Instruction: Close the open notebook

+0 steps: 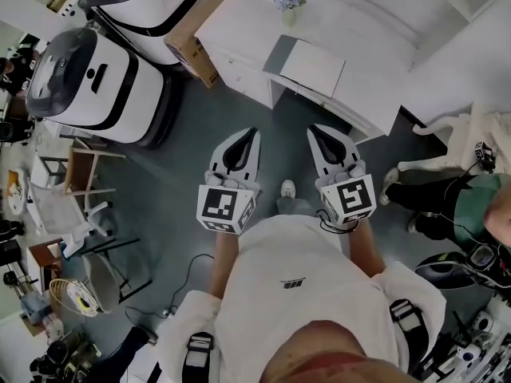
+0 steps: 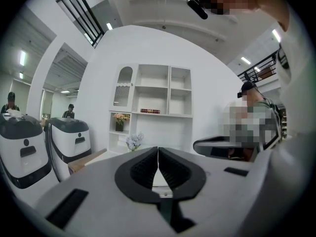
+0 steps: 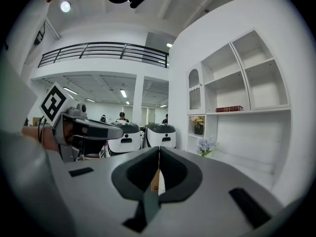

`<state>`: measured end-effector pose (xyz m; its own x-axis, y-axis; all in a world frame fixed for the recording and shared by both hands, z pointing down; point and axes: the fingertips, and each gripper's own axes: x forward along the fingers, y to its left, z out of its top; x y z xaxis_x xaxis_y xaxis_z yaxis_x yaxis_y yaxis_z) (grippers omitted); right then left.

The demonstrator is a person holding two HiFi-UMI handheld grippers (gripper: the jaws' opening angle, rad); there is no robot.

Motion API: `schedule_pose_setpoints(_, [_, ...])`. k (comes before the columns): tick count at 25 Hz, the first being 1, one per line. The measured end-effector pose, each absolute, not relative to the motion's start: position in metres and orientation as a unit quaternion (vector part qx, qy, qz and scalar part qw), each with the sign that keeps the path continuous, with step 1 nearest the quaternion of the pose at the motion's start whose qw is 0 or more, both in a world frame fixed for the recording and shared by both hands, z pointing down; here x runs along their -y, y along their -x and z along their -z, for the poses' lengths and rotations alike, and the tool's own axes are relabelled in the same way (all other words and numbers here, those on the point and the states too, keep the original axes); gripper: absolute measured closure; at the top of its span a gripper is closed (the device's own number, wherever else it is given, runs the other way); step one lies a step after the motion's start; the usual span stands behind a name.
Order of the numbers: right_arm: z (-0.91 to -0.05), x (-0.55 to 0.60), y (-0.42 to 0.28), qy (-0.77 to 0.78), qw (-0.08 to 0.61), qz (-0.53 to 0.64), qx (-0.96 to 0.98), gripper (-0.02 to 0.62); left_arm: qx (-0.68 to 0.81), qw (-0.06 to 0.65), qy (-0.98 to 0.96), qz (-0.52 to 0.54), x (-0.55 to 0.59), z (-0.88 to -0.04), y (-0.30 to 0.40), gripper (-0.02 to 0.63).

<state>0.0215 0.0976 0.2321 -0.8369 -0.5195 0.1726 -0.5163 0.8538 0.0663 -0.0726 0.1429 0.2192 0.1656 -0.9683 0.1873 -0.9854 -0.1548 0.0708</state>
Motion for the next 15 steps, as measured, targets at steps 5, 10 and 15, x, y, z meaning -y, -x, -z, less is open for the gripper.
schedule_pose_setpoints(5, [-0.234,-0.063,-0.018,-0.262,0.094,0.009,0.961,0.598,0.65,0.095,-0.752,-0.048,-0.107,-0.226,0.076,0.606])
schedule_pose_setpoints(10, [-0.239,-0.035,-0.012,-0.259,0.095,0.004,0.961,0.598,0.654,0.103,-0.748,-0.046,-0.078,-0.236,0.078,0.606])
schedule_pose_setpoints(15, [-0.247,-0.02,-0.005,-0.258,0.097,0.003,0.961,0.598,0.655,0.103,-0.747,-0.046,-0.06,-0.244,0.082,0.606])
